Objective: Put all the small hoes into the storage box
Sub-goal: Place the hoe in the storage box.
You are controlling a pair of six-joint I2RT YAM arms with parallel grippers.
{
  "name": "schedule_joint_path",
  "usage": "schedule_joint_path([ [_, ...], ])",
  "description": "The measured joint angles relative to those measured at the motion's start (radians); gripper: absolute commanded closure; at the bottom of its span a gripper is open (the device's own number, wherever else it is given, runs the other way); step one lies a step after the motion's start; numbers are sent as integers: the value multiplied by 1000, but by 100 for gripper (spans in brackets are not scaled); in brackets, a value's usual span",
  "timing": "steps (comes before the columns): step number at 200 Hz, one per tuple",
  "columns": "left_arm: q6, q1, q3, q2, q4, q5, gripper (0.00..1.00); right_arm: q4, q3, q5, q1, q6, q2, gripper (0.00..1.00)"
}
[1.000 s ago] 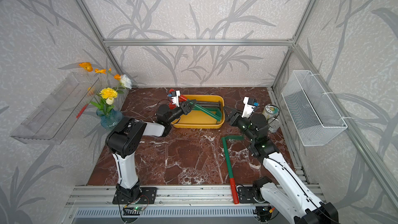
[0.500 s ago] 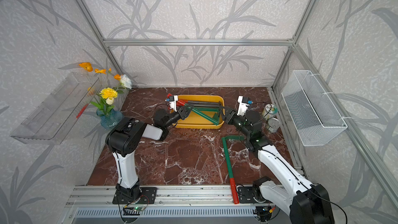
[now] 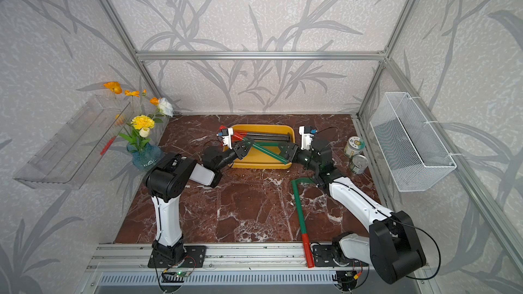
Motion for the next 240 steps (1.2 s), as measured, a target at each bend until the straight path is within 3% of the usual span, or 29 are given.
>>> schedule_joint_path([
  [45,6,4,-22,58,-34,-3,73,-145,115,-27,20,-132,103,51],
  [96,6,3,-26,57,-51,-2,59,-205,124,-41,25,-172,173,51],
  [105,6,3,-26,54,-58,-1,49,-205,124,-43,25,-172,175,52],
  [138,16,-2,-55,5,-108,1,28,-202,124,-48,25,-171,178,52],
  [163,39,-3,-88,-76,-182,-8,24,-183,124,-54,25,-164,193,52],
  [168,44,-3,-95,-98,-206,-9,22,-179,124,-56,25,-161,196,52],
  [179,62,-3,-104,-146,-264,-16,3,-174,124,-56,27,-158,204,52],
  [183,76,-3,-105,-169,-301,-23,1,-172,124,-57,27,-156,207,52],
  [216,136,-3,-89,-359,-607,-88,0,-158,130,-62,27,-152,222,52],
  [240,159,-3,34,-462,-927,-148,1,-132,151,-70,32,-138,245,53],
])
